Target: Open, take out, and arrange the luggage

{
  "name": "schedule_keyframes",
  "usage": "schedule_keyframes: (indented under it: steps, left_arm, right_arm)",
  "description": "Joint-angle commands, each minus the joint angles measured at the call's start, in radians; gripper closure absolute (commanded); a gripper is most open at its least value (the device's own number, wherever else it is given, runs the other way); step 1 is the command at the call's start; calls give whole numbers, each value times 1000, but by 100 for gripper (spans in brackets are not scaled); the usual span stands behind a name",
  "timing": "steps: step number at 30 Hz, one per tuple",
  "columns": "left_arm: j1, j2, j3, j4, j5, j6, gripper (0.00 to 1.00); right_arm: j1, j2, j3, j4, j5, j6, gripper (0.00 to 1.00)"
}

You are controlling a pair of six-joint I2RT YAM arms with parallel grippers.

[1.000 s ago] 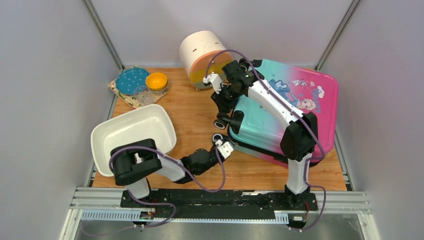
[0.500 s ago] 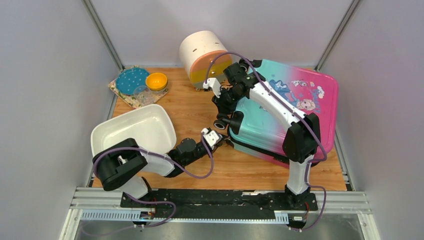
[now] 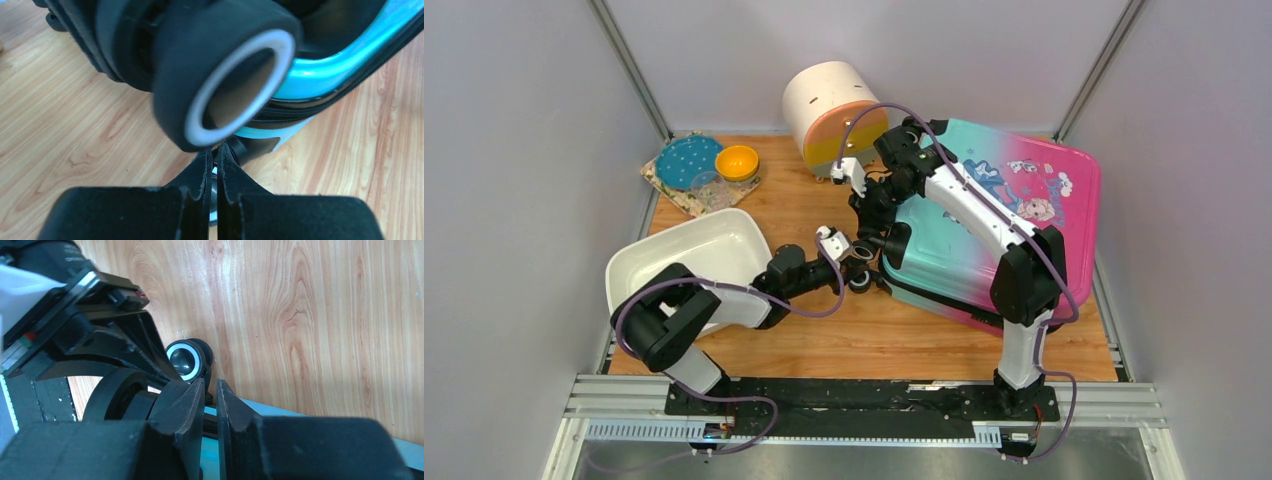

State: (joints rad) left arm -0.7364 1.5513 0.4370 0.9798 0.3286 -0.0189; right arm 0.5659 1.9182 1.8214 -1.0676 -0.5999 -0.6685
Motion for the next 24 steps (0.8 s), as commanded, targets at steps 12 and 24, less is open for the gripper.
schedule_keyframes:
  steps: [12,24]
  left_arm:
    - [164,112,123,-7,-71,-44,100]
    - [161,-106,-59,-138,7,-67,100]
  right_arm:
    - [-14,-105,-138,-379,-141,-55,83]
    - [94,-275,-246,-306,-132,33,78]
